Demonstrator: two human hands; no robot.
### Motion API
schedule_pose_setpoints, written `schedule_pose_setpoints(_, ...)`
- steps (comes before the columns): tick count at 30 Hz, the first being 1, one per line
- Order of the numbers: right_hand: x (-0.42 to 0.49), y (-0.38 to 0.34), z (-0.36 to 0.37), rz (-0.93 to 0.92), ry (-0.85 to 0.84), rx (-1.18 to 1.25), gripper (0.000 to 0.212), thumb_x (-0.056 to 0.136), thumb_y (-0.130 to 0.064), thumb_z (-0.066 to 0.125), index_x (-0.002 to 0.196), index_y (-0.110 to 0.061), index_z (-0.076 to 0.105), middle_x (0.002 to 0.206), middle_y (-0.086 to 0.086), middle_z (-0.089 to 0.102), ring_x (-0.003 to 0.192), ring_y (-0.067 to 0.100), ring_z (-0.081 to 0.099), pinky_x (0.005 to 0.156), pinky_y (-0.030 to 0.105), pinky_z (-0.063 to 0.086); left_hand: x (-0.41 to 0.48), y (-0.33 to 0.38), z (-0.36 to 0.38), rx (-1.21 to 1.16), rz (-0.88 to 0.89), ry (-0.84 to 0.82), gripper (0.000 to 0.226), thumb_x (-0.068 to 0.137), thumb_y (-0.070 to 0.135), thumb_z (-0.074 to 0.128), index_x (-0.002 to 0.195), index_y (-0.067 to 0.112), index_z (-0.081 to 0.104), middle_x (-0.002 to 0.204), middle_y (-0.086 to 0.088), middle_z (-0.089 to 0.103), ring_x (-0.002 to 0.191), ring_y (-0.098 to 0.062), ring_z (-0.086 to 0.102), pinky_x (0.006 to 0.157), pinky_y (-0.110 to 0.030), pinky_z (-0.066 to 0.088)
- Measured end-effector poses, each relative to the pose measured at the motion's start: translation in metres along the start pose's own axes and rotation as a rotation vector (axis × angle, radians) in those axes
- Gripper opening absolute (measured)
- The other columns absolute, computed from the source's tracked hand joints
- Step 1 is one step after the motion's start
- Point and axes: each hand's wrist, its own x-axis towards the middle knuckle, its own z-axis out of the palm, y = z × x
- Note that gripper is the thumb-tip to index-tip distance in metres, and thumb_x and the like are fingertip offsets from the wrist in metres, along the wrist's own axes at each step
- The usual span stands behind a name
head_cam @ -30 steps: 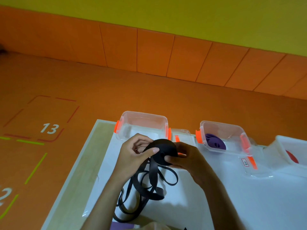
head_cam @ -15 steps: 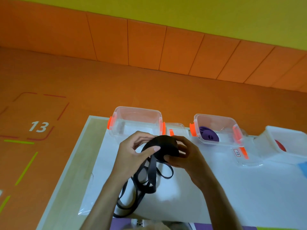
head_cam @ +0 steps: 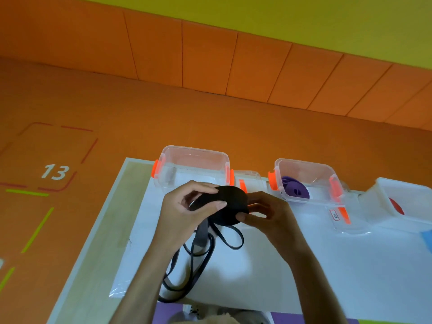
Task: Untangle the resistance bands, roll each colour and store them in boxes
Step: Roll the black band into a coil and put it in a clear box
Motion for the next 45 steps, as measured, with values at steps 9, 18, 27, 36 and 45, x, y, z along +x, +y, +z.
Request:
schedule_pose_setpoints(9, 0.004, 0.006, 0.007, 0.122, -0.126, 0.356, 0.047, 0.082, -0.009, 0.086, 0.121, -0.024, 0.067, 0.114, 0.017, 0.075, 0.106, 0.04, 0.075, 0.083, 0.044, 0.065, 0.007, 0.01, -0.004, 0.072, -0.128, -0.082, 0.043, 0.081, 0.041, 0.084, 0.123, 0.044, 0.075, 0.115, 0.015, 0.079, 0.113, -0.005, 0.072, 0.092, -0.01, 0.051)
schedule_pose_setpoints(18, 0.001, 0.001, 0.001, 0.057, -0.058, 0.358, 0.041, 0.084, -0.013, 0.083, 0.122, -0.022, 0.071, 0.115, 0.015, 0.074, 0.106, 0.039, 0.076, 0.086, 0.045, 0.064, 0.009, 0.008, -0.002, 0.079, -0.108, -0.08, 0.031, 0.081, 0.041, 0.086, 0.111, 0.038, 0.078, 0.114, 0.011, 0.079, 0.11, -0.01, 0.075, 0.092, -0.016, 0.055)
schedule_pose_setpoints(27, 0.001, -0.007, 0.0, 0.016, 0.007, 0.313, 0.025, 0.082, -0.022, 0.082, 0.105, -0.028, 0.075, 0.112, 0.004, 0.075, 0.103, 0.032, 0.077, 0.078, 0.038, 0.065, 0.003, 0.004, -0.005, 0.171, -0.126, -0.122, 0.038, 0.077, 0.046, 0.085, 0.114, 0.046, 0.076, 0.114, 0.016, 0.078, 0.115, -0.006, 0.071, 0.105, -0.032, 0.054)
schedule_pose_setpoints(36, -0.003, 0.0, 0.001, 0.097, -0.18, 0.29, 0.032, 0.087, -0.02, 0.082, 0.108, -0.006, 0.062, 0.116, 0.01, 0.076, 0.113, 0.031, 0.073, 0.087, 0.033, 0.063, -0.002, 0.006, -0.021, 0.047, -0.081, -0.048, 0.044, 0.075, 0.037, 0.091, 0.116, 0.04, 0.078, 0.109, 0.006, 0.079, 0.104, -0.015, 0.074, 0.094, -0.02, 0.057)
schedule_pose_setpoints(45, -0.001, -0.001, 0.017, 0.106, -0.103, 0.182, 0.045, 0.073, -0.022, 0.091, 0.114, -0.019, 0.071, 0.104, 0.012, 0.075, 0.096, 0.032, 0.078, 0.076, 0.036, 0.065, -0.009, -0.005, -0.027, 0.105, -0.024, -0.055, 0.02, 0.082, 0.035, 0.086, 0.102, 0.035, 0.084, 0.119, 0.004, 0.076, 0.118, -0.02, 0.071, 0.101, -0.028, 0.056)
